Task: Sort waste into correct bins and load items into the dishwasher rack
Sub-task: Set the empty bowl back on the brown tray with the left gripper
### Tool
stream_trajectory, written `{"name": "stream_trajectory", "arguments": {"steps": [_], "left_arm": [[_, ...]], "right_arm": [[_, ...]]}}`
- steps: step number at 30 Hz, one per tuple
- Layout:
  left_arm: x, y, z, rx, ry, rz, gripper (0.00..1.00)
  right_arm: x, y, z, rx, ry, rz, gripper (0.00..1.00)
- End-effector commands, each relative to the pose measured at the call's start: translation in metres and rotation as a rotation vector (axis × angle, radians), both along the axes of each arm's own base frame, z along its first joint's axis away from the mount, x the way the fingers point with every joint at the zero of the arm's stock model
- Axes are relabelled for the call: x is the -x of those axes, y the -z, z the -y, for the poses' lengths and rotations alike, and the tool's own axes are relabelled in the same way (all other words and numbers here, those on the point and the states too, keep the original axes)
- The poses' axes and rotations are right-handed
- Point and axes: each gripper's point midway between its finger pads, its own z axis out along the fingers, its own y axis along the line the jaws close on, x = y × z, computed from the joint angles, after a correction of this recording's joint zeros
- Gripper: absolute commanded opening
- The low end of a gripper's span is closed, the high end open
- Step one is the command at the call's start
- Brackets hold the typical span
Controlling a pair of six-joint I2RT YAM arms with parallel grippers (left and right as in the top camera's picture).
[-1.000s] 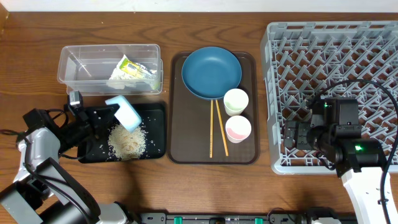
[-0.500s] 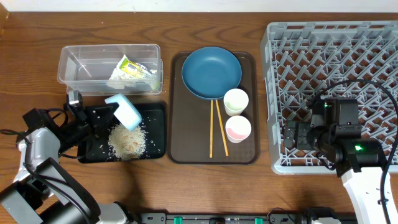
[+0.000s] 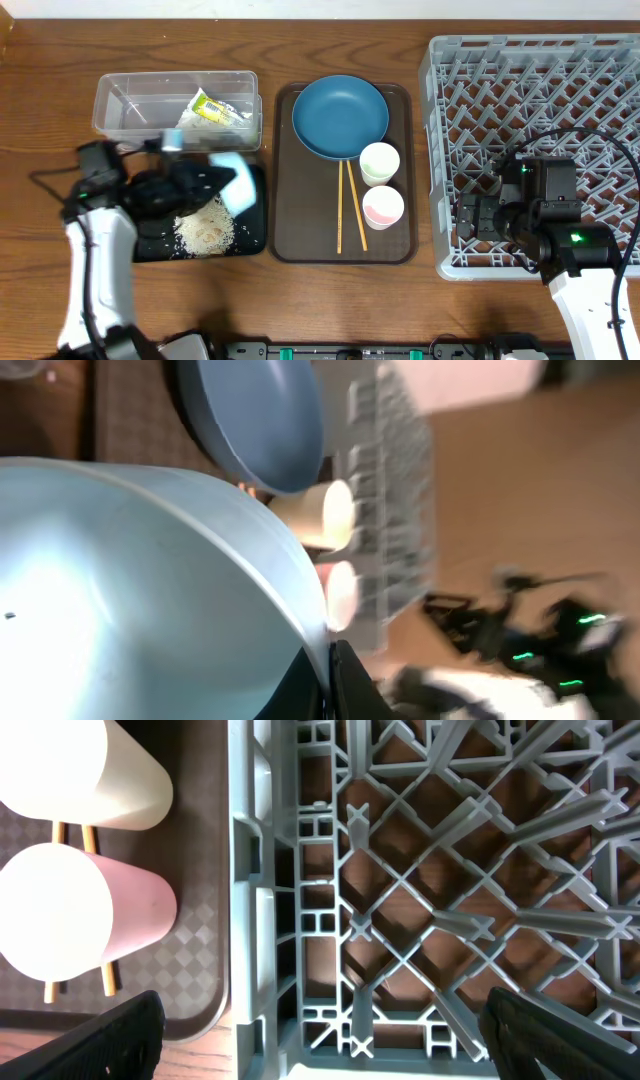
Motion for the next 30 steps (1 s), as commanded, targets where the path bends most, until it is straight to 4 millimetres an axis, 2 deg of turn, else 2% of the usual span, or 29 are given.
{"name": "stream_trajectory", "arguments": {"steps": [1, 8, 11, 16, 21, 26, 29, 30], "left_arm": [[-0.007, 0.005, 0.015, -0.200, 0.005, 0.004, 0.06], [0.004, 0.031, 0.084, -0.439, 0.194, 0.053, 0.06], [0.011, 0.048, 0.105, -0.542, 0.252, 0.059, 0.07], [0.018, 0.082, 0.123, -0.725, 0.317, 0.051, 0.07], [0.020, 0.109, 0.142, -0.768, 0.380, 0.044, 0.07], [0.020, 0.123, 0.150, -0.774, 0.405, 0.033, 0.07], [0.020, 0.124, 0.150, -0.774, 0.406, 0.031, 0.07], [0.019, 0.123, 0.151, -0.772, 0.406, 0.034, 0.10]], "right_arm": [[-0.004, -0.007, -0.002, -0.008, 0.003, 0.017, 0.99], [-0.004, -0.007, -0.002, -0.007, 0.003, 0.017, 0.99], [-0.004, -0.007, -0.002, -0.008, 0.003, 0.017, 0.99], [-0.004, -0.007, -0.002, -0.008, 0.003, 0.017, 0.99], [-0.003, -0.007, -0.002, -0.007, 0.003, 0.015, 0.99], [-0.003, -0.006, -0.002, -0.007, 0.003, 0.014, 0.99], [-0.003, -0.006, -0.002, -0.007, 0.003, 0.015, 0.99], [-0.003, -0.006, -0.002, -0.007, 0.003, 0.015, 0.99]]}}
